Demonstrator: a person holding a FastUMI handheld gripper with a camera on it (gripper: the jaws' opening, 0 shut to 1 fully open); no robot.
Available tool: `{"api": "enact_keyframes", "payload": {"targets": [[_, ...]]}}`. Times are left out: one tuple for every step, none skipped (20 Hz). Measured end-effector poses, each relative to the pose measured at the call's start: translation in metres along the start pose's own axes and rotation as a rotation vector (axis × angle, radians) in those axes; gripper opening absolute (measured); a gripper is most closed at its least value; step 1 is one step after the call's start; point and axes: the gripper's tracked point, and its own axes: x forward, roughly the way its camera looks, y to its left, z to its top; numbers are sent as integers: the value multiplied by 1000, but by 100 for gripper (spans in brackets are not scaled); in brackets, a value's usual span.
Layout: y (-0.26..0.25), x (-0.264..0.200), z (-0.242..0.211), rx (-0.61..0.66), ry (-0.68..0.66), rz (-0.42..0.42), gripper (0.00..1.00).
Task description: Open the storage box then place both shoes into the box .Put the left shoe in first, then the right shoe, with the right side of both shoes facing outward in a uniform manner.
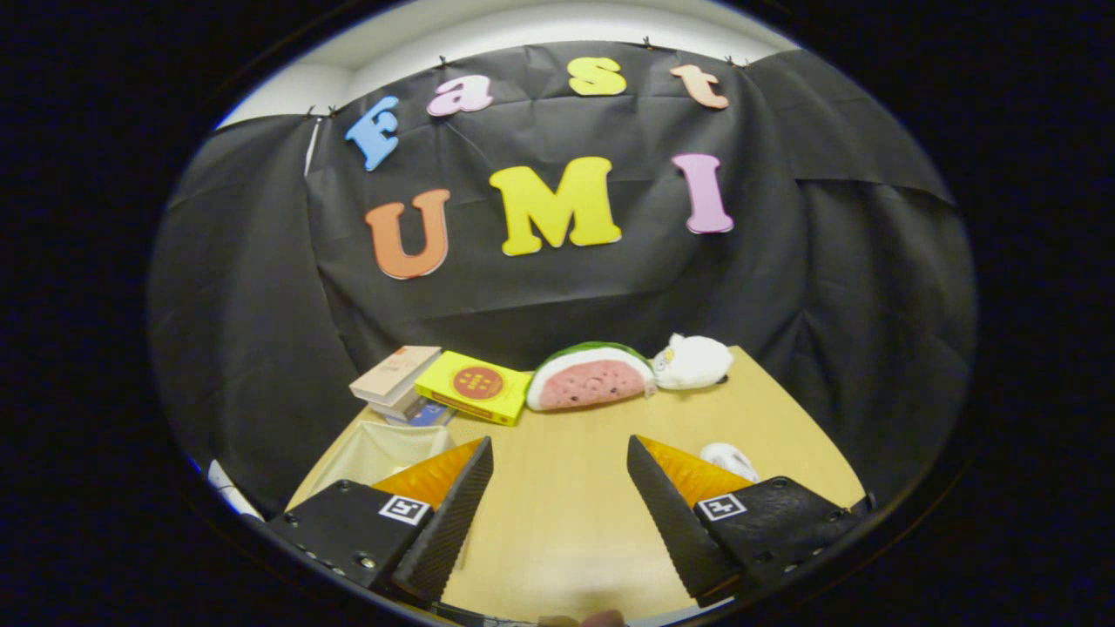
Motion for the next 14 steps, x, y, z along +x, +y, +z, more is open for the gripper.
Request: {"api": "enact_keyframes", "payload": {"targets": [[-27, 1, -2, -4, 12, -29, 96], [-56, 4, -7, -8, 23, -61, 96], [-83, 7, -12, -8, 37, -88, 96], [-106, 12, -19, -8, 56, -112, 96], [-127, 19, -28, -9, 79, -131, 96], [-148, 25, -40, -19, 104, -149, 96], [-164, 32, -51, -37, 126, -158, 96], [-179, 41, -64, -60, 148, -166, 96], [-193, 51, -77, -75, 174, -169, 96], [-206, 60, -90, -91, 206, -171, 96], [-217, 70, -102, -99, 232, -172, 96], [-227, 80, -115, -101, 264, -169, 96], [-237, 88, -127, -106, 300, -174, 96], [-246, 97, -138, -120, 326, -172, 96]]}}
